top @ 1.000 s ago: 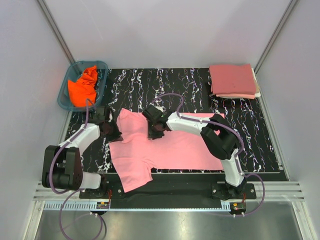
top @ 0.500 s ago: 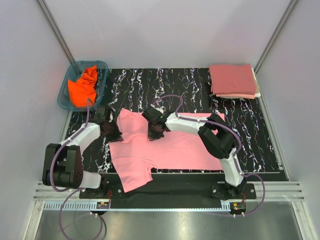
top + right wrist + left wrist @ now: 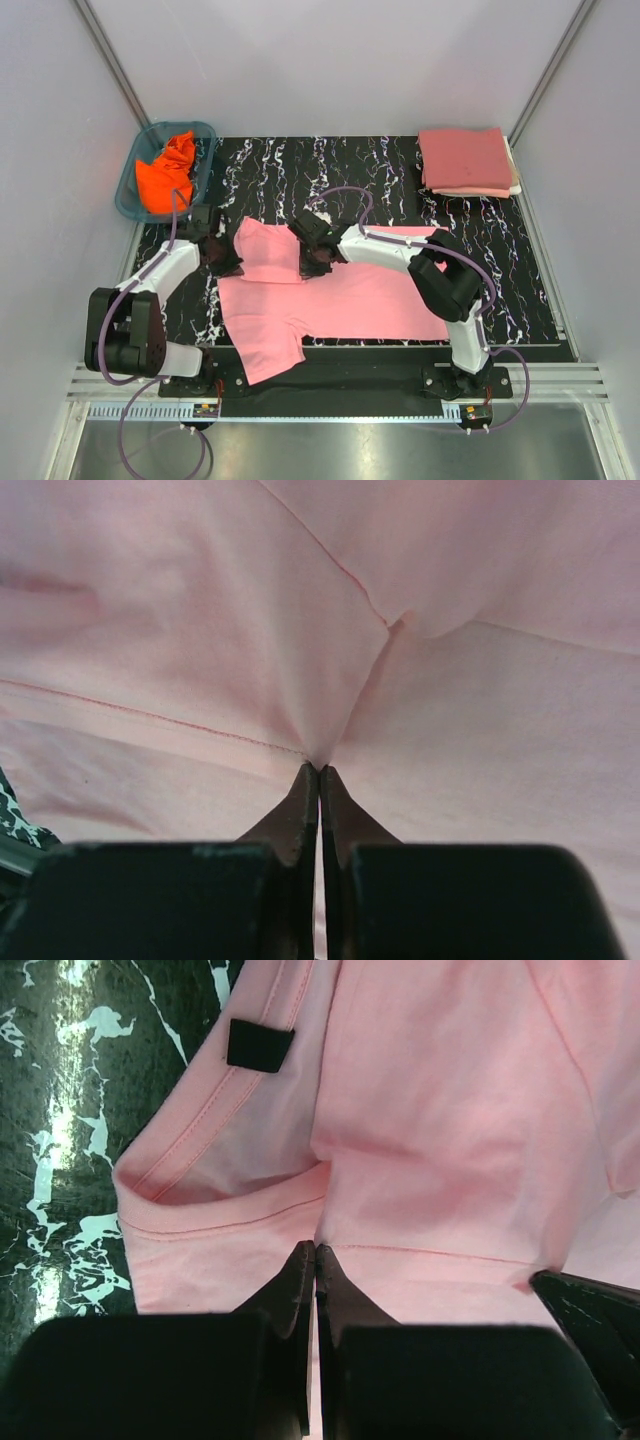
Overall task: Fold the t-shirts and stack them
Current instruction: Fold the tshirt
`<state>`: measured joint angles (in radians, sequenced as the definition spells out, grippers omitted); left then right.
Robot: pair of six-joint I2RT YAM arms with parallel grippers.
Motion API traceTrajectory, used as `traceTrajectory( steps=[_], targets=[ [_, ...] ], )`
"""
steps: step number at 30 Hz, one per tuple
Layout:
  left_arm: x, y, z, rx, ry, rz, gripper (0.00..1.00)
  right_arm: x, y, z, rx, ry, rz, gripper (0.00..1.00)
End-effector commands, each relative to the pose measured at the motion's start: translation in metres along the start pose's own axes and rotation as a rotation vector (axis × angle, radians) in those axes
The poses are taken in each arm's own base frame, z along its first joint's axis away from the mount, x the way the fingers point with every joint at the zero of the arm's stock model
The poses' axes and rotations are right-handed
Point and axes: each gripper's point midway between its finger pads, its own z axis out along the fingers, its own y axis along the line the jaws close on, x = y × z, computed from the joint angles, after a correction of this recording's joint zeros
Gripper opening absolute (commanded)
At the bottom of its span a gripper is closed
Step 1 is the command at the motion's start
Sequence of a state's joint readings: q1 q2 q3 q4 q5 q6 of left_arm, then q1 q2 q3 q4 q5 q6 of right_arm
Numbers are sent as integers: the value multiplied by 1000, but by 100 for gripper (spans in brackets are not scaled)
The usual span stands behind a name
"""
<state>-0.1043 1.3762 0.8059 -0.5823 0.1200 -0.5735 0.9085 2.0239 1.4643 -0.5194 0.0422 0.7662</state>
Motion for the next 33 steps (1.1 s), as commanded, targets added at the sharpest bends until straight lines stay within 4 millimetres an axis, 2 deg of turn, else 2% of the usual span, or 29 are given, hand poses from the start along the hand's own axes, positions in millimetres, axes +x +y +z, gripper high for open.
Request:
traceTrajectory(
  steps=[1, 11, 15, 16, 17, 18, 19, 20, 21, 22, 23, 25, 26, 27, 28, 29, 30, 32, 33],
  targets=[
    [4, 4, -2, -19, -17, 14, 0, -10, 1, -19, -25, -37, -18, 0],
    [32, 15, 6, -62, 29, 16, 0, 3, -7, -13, -17, 3, -42, 0],
    [36, 15, 6, -56, 36, 16, 0, 5, -7, -13, -22, 5, -47, 0],
    [36, 13, 6, -47, 39, 16, 2, 4, -7, -13, -23, 3, -47, 0],
    [32, 7, 3, -26, 37, 20, 9, 4, -7, -13, -25, 3, -50, 5],
    [29, 4, 0, -17, 30, 33, 19, 4, -6, -14, -28, 4, -53, 9],
    [22, 0, -4, -12, 13, 44, 23, 4, -5, -15, -33, 6, -55, 14],
    [5, -7, -13, -15, -32, 76, 27, 2, -4, -19, -41, 0, -59, 16],
    [-6, -9, -17, -25, -56, 89, 37, 2, -3, -21, -46, -2, -60, 20],
    [-18, -12, -22, -32, -82, 109, 39, 1, -2, -24, -51, -8, -62, 22],
    [-45, -24, -35, -25, -144, 148, 40, -2, 1, -30, -63, -17, -63, 23],
    [-70, -27, -34, -63, -168, 181, 43, -7, 2, -39, -77, -34, -57, 24],
    [-97, -38, -45, -58, -227, 213, 43, -9, -1, -41, -76, -37, -55, 24],
    [-104, -40, -34, -79, -210, 233, 43, -12, -2, -44, -78, -43, -53, 24],
    [-116, -43, -33, -90, -224, 252, 43, -20, -7, -50, -80, -61, -43, 24],
    [-135, -54, -38, -77, -257, 304, 42, -22, -11, -52, -76, -66, -37, 24],
    [-139, -54, -22, -93, -221, 334, 42, -25, -15, -53, -70, -70, -31, 24],
    [-154, -66, -18, -73, -216, 407, 42, -37, -30, -56, -57, -86, -12, 24],
    [-154, -66, -4, -77, -183, 424, 42, -42, -35, -57, -51, -91, -5, 24]
  ],
)
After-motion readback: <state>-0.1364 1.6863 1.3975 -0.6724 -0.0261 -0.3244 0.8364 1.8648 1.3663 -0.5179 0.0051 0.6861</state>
